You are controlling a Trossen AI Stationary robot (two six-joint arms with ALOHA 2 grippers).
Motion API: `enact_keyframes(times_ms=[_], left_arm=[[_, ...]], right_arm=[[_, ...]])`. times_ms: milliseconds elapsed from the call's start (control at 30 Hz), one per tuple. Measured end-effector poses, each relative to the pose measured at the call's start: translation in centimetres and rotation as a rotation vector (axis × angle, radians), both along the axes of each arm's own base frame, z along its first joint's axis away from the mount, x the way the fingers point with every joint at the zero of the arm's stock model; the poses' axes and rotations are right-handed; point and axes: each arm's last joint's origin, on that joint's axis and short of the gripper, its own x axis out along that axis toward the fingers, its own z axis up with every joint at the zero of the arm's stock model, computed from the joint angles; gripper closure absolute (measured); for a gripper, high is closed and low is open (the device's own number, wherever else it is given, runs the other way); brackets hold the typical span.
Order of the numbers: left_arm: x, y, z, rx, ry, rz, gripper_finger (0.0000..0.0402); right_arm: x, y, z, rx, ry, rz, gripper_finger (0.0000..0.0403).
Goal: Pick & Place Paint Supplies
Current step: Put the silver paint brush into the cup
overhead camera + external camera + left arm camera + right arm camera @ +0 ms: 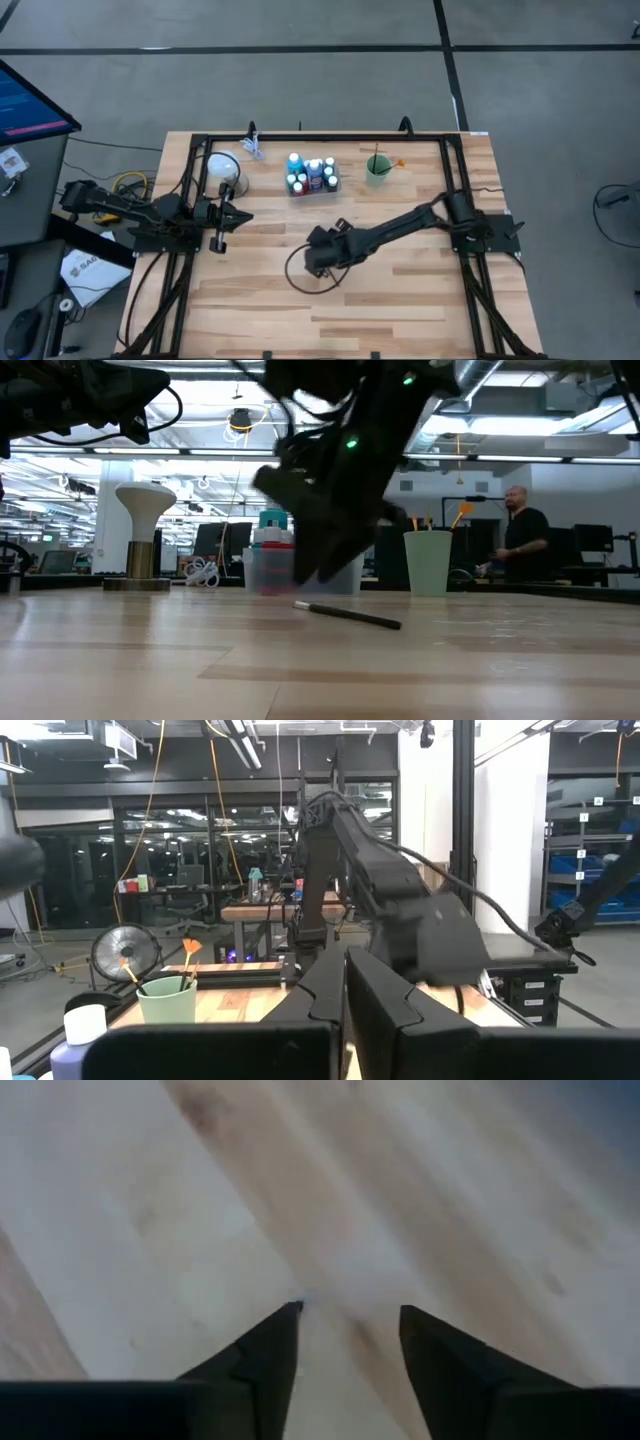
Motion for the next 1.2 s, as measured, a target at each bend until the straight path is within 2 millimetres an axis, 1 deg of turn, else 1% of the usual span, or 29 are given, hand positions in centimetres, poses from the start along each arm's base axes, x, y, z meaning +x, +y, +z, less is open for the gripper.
enact_keyframes(times_ms=[167, 233, 300, 433, 500, 567, 633, 767, 800, 867, 1067, 1200], left_arm=[[0.0, 0.0, 0.0, 0.0, 0.0, 0.0, 0.04], [0.0, 0.0, 0.0, 0.0, -0.001, 0.0, 0.04], [0.0, 0.0, 0.0, 0.0, 0.0, 0.0, 0.04], [0.0, 0.0, 0.0, 0.0, 0.0, 0.0, 0.04], [0.0, 0.0, 0.0, 0.0, -0.001, 0.0, 0.04], [0.0, 0.0, 0.0, 0.0, 0.0, 0.0, 0.04], [0.0, 0.0, 0.0, 0.0, 0.0, 0.0, 0.04], [0.0, 0.0, 0.0, 0.0, -0.001, 0.0, 0.04], [0.0, 0.0, 0.0, 0.0, 0.0, 0.0, 0.04], [0.0, 0.0, 0.0, 0.0, 0.0, 0.0, 0.04], [0.0, 0.0, 0.0, 0.0, 0.0, 0.0, 0.04], [0.0, 0.0, 0.0, 0.0, 0.0, 0.0, 0.04]], right_arm=[[1.8, 1.2, -1.7, 0.021, 0.005, 0.021, 0.02], [2.0, 1.4, -2.2, 0.015, 0.016, 0.031, 0.0193], [2.3, 1.5, -2.7, 0.021, 0.015, 0.038, 0.0191], [2.3, 1.5, -3.0, 0.028, 0.032, 0.038, 0.0199], [2.2, 1.3, -3.1, 0.04, 0.042, 0.014, 0.0216], [2.2, 1.0, -3.2, 0.055, 0.06, 0.011, 0.0245], [2.1, 0.6, -3.3, 0.069, 0.087, 0.02, 0.0285], [2.0, 0.0, -3.5, 0.074, 0.13, 0.048, 0.0379], [1.9, 0.0, -3.5, 0.063, 0.133, 0.055, 0.039], [1.9, 0.2, -3.5, 0.048, 0.132, 0.063, 0.0391], [0.6, 1.3, -1.2, -0.025, 0.126, 0.077, 0.0401], [-0.1, 2.2, 2.2, -0.049, 0.05, 0.082, 0.0402]])
